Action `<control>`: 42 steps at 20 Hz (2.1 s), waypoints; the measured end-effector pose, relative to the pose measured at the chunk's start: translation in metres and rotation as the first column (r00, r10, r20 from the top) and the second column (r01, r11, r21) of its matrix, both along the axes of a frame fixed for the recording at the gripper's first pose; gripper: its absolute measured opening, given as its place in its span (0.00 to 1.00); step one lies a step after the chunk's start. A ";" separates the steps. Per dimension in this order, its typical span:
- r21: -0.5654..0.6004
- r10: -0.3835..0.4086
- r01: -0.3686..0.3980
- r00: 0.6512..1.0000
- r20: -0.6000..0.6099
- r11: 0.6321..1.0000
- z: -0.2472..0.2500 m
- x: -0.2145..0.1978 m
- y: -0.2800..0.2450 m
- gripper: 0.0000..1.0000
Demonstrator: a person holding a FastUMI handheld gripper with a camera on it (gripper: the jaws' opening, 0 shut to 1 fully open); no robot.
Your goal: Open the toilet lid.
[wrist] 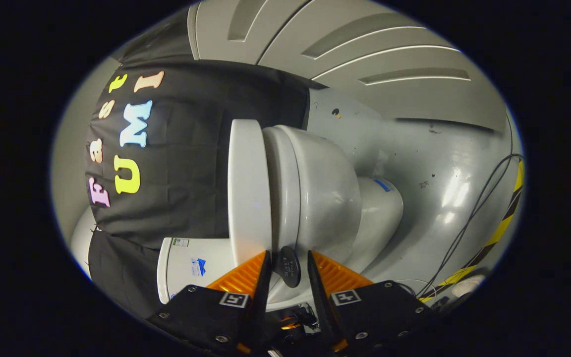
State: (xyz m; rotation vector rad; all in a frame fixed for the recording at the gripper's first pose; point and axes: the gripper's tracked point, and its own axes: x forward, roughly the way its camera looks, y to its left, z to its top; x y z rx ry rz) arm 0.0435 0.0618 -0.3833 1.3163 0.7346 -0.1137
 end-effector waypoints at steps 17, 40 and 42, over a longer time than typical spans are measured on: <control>-0.040 0.043 -0.042 0.998 0.041 0.998 0.027 0.007 0.001 0.00; -0.378 0.202 -0.124 0.964 0.173 0.918 0.142 0.027 0.040 0.00; -0.412 0.220 -0.130 0.959 0.178 0.902 0.151 0.028 0.046 0.00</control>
